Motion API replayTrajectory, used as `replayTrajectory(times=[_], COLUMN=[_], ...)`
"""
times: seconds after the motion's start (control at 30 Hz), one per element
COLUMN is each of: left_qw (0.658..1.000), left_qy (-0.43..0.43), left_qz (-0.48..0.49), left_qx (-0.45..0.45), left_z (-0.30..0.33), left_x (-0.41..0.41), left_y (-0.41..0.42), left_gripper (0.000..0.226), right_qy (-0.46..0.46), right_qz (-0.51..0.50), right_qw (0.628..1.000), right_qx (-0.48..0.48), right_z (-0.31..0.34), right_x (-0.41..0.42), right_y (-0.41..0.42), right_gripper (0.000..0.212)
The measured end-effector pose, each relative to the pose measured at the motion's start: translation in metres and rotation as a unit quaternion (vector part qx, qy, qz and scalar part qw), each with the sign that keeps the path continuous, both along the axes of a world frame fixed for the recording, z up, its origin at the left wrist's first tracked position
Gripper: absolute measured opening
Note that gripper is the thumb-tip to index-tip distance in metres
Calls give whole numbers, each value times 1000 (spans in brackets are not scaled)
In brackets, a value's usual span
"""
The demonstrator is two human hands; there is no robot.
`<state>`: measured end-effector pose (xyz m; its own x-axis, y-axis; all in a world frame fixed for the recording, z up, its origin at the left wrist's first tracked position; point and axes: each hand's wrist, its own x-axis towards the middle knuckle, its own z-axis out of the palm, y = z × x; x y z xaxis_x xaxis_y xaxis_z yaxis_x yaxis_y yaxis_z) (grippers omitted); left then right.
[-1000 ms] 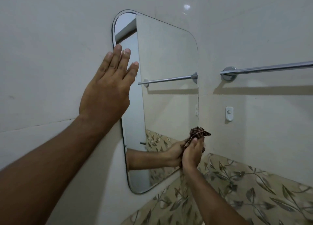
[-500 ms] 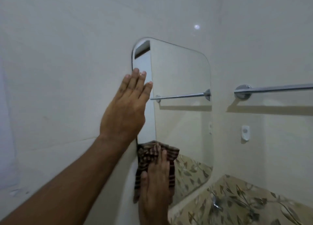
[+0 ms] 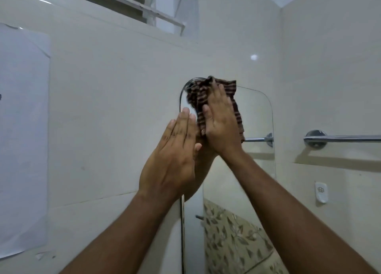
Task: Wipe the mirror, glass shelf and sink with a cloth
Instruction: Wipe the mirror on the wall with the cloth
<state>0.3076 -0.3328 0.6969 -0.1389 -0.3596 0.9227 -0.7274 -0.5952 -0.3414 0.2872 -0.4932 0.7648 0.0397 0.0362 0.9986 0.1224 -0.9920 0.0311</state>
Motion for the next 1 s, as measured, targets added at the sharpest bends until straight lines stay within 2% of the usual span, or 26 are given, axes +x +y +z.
replayTrajectory(times=[0.13, 0.17, 0.27, 0.33, 0.4, 0.5, 0.67, 0.73, 0.83, 1.0], left_qw=[1000, 1000, 1000, 1000, 1000, 998, 996, 996, 997, 998], left_qy=[12, 13, 11, 8, 3, -9, -24, -24, -20, -11], left_qz=[7, 3, 6, 15, 29, 53, 83, 80, 71, 63], left_qx=[0, -1, -1, 7, 12, 16, 21, 18, 17, 28], left_z=[1, 1, 2, 1, 0, 0, 0, 0, 0, 0], left_x=[-3, -3, -4, -3, -2, 0, 3, 2, 1, -1], left_y=[0, 0, 0, 1, 2, 2, 0, 0, 0, 0], left_gripper=[57, 58, 60, 60, 60, 60, 59, 59, 59, 59], right_qy=[-15, -12, 11, 14, -8, -38, -48, -46, -52, -28], right_qz=[42, 45, 36, 26, 7, 3, 5, 6, -17, 27], right_qw=[990, 993, 998, 997, 1000, 988, 929, 907, 925, 980], right_qx=[132, 112, -50, -70, -15, 146, 368, 418, 377, 197], right_z=[11, 8, -8, -8, -1, 7, -3, -8, -15, -36], right_x=[0, 0, -2, -2, -2, -3, -6, -5, -3, -2], right_y=[-7, 3, 25, 11, -13, -60, -141, -143, -106, -7], right_gripper=[51, 51, 52, 52, 51, 50, 53, 54, 50, 49])
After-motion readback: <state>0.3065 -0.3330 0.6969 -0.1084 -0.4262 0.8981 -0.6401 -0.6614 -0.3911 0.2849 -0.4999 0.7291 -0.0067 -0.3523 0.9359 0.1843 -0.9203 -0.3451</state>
